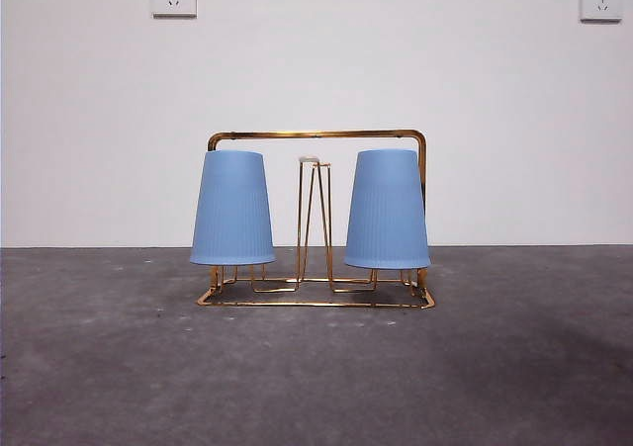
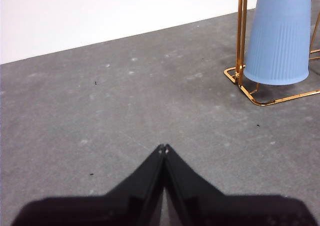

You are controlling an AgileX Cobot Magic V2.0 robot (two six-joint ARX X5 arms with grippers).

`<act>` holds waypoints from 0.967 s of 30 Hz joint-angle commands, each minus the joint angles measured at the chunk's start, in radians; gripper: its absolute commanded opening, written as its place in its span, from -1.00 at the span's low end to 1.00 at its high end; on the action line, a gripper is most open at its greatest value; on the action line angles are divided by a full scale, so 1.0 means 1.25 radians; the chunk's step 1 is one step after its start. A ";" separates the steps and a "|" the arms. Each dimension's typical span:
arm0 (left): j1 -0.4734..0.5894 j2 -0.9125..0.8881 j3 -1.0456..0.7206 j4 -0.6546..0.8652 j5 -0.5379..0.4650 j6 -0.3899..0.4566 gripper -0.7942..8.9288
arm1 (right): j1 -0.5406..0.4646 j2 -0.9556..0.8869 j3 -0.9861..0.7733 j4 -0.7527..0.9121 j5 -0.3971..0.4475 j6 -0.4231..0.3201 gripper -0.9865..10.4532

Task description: Pick up cup 1,put cup 1 in the cup rack,pick up cup 2,put cup 2 in the cup rack

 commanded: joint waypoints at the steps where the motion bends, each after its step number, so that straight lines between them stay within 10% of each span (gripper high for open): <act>1: 0.003 0.004 -0.008 0.005 0.002 -0.004 -0.84 | -0.001 -0.003 -0.016 -0.048 0.009 0.002 -0.83; 29: 0.002 0.012 -0.007 0.004 0.002 -0.004 -0.84 | -0.001 -0.002 -0.015 -0.061 0.026 0.000 -0.83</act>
